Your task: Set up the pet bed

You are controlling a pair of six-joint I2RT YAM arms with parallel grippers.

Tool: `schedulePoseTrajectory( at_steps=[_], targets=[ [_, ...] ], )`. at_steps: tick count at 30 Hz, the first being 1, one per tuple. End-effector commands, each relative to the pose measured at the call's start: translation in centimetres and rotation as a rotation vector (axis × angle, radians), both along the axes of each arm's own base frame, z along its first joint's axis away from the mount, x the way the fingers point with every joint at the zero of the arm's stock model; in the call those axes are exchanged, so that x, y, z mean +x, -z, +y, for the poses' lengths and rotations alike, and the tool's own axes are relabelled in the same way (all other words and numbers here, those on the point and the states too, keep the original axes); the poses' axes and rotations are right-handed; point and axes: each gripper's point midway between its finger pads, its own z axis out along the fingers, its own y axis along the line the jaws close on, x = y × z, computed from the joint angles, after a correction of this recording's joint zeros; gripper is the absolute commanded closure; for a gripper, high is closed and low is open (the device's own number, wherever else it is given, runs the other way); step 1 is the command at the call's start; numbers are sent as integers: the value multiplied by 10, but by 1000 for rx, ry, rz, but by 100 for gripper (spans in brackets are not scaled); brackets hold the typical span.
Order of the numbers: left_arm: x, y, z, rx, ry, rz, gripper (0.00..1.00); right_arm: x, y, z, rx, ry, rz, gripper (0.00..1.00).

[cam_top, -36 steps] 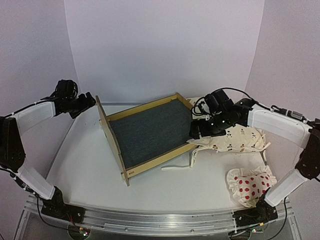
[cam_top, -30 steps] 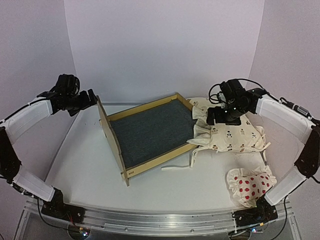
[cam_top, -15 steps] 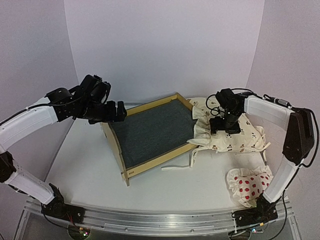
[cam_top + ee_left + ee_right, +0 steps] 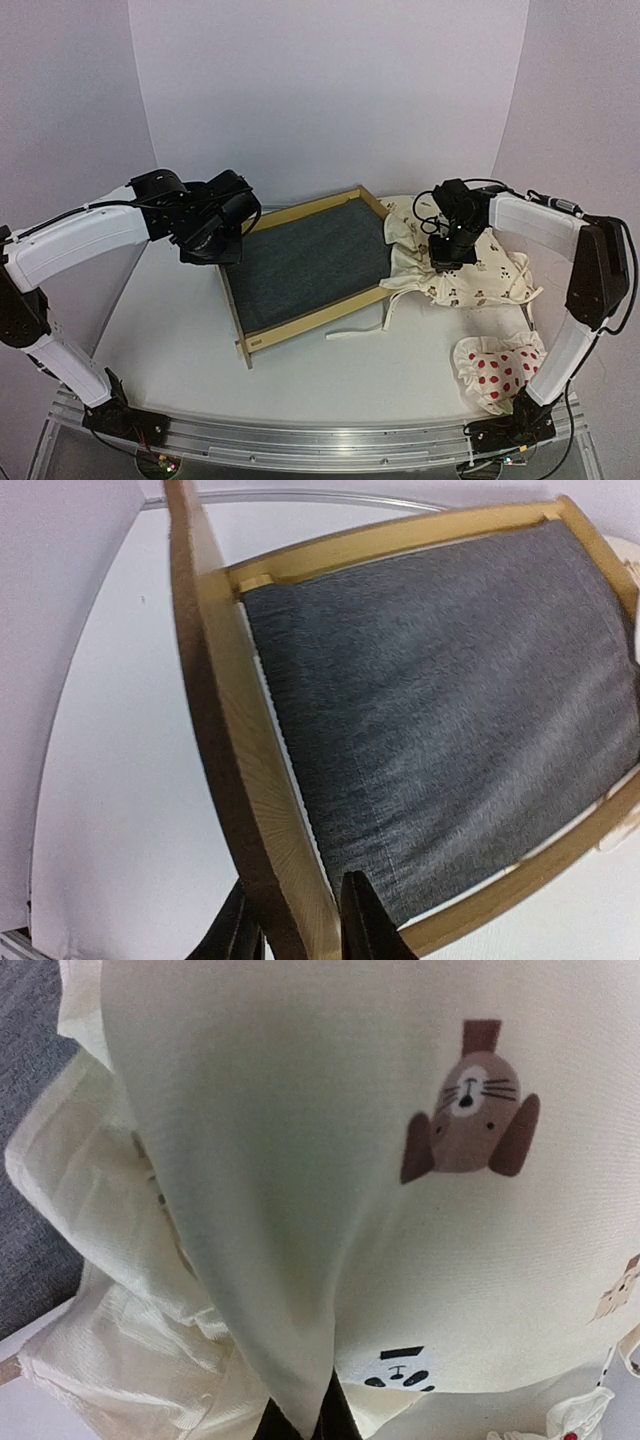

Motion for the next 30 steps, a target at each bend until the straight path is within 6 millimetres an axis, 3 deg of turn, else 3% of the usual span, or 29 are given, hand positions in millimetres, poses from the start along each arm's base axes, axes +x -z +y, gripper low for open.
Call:
schedulePoseTrajectory(
  at_steps=[1,5,16,20,23,27,30],
  targets=[
    [4,-8,0,33,22,-45,85,0,-36,24,102,-44,-71,100],
    [17,-14,12,90,-22,-102,89,0,-59,51,137,-94,-123,100],
    [82,-19,65,176,-106,-196,87,6,-116,167,281,-192,-242,100],
    [90,-24,63,169,-92,-227,84,10,-144,210,346,-227,-299,100],
    [93,-23,61,171,-88,-227,82,18,-173,230,381,-214,-380,100],
    [95,-21,59,170,-81,-224,68,29,-194,250,465,-147,-432,100],
    [95,-24,58,165,-80,-227,50,31,-191,273,553,-140,-419,100]
  ],
)
